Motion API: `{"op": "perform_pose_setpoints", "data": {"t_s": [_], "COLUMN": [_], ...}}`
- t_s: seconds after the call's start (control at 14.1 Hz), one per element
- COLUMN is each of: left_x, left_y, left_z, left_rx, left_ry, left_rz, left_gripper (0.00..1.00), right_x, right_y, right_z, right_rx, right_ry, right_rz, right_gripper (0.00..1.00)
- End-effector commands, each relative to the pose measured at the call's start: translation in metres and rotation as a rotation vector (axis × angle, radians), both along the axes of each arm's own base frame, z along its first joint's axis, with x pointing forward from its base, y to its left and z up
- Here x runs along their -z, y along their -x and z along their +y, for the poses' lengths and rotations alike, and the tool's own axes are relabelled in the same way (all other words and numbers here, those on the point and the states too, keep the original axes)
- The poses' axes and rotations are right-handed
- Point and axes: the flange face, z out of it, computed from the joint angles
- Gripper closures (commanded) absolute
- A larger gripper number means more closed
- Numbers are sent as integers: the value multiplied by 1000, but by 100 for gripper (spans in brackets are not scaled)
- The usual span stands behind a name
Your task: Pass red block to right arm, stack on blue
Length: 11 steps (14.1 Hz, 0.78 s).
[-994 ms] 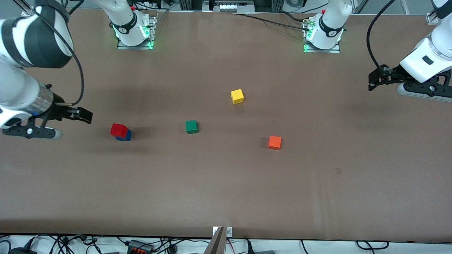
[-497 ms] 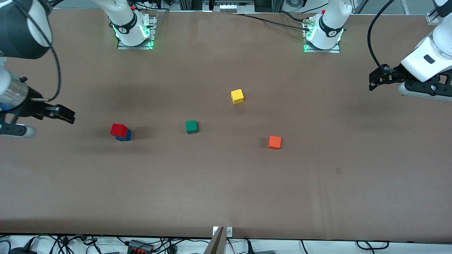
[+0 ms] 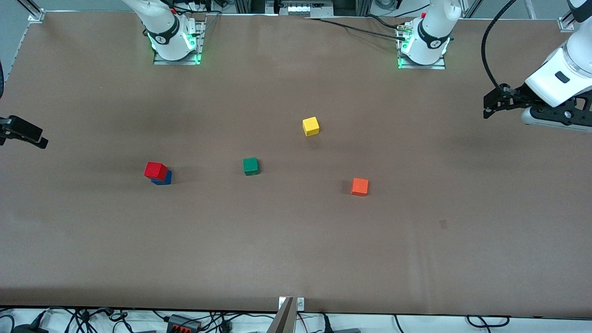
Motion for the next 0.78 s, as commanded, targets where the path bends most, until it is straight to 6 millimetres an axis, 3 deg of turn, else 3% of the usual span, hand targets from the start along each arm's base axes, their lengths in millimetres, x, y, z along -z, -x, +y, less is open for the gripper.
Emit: {"op": "perform_pose_setpoints", "data": {"t_s": [0.0, 0.21, 0.57, 0.71], "left_x": [-7, -7, -7, -7], "left_y": [3, 3, 3, 3], "left_z": [-3, -3, -3, -3], "left_rx": [-4, -3, -3, -3], "left_ry": [21, 21, 21, 21], "left_rz": [4, 4, 4, 4], "left_gripper": [0, 0, 0, 0], "right_x": [-1, 7, 21, 22], "right_y": [8, 19, 64, 68], "right_z": [12, 13, 13, 12], "right_rx": [-28, -20, -23, -26], "right_ry": [-3, -4, 1, 3], "right_rz": [16, 72, 37, 40], "right_gripper": [0, 0, 0, 0]}}
